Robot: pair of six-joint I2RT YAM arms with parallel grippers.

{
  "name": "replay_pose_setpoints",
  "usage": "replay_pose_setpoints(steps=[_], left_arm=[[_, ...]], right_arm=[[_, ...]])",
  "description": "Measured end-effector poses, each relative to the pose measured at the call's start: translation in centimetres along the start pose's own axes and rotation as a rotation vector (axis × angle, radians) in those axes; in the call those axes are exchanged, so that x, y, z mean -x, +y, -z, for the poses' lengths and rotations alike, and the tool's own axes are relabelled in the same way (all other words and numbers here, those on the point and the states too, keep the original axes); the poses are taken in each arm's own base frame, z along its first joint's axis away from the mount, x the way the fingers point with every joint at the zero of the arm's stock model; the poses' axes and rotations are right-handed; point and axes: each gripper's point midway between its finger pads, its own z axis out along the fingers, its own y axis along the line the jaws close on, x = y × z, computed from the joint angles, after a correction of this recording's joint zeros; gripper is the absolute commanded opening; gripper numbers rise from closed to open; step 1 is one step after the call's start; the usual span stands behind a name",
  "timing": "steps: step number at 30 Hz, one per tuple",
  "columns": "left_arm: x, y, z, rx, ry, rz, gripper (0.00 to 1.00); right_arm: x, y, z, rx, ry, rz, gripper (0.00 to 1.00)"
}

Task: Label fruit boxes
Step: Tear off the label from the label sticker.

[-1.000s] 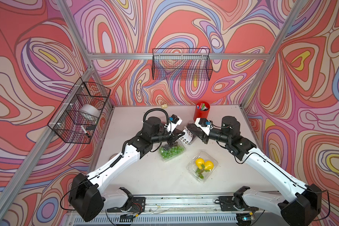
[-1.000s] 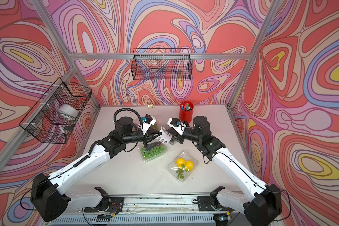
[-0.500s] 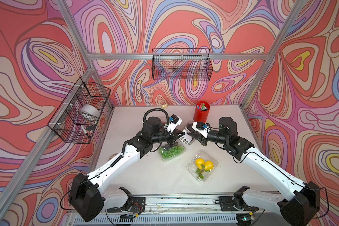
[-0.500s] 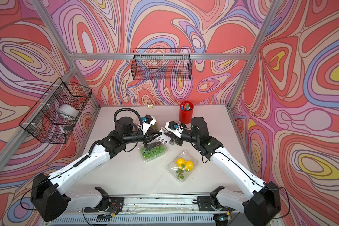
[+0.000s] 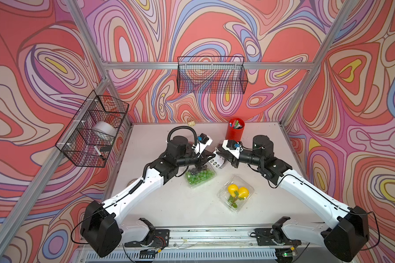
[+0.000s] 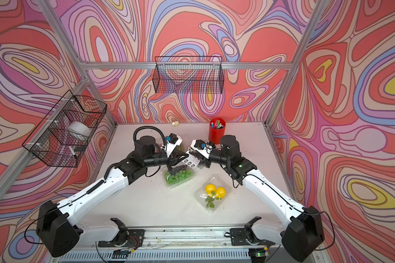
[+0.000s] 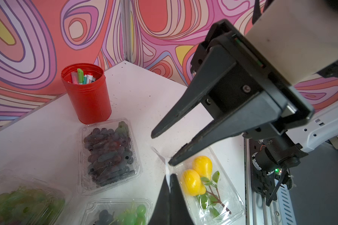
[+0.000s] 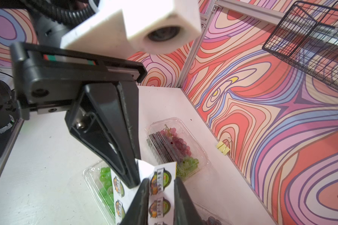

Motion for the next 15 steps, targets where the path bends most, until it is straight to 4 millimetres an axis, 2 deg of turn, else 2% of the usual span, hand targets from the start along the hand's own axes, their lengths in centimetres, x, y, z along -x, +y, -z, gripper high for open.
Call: replay_pose_setpoints(steps=[8, 12, 15], left_arm=[[0.0, 0.0, 0.0, 0.0, 0.0, 0.0, 0.0], [0.02, 0.0, 0.0, 0.0, 0.0, 0.0, 0.0], [0.02, 0.01, 0.0, 0.001, 0.0, 0.0, 0.0]], right_arm=[[0.16, 0.16, -0.03, 0.01, -0.009, -0.006, 0.11], [0.15, 0.21, -0.03, 0.013, -0.009, -0.007, 0.0], [0.07, 0.22, -0.03, 0.013, -0.006, -0.011, 0.0]])
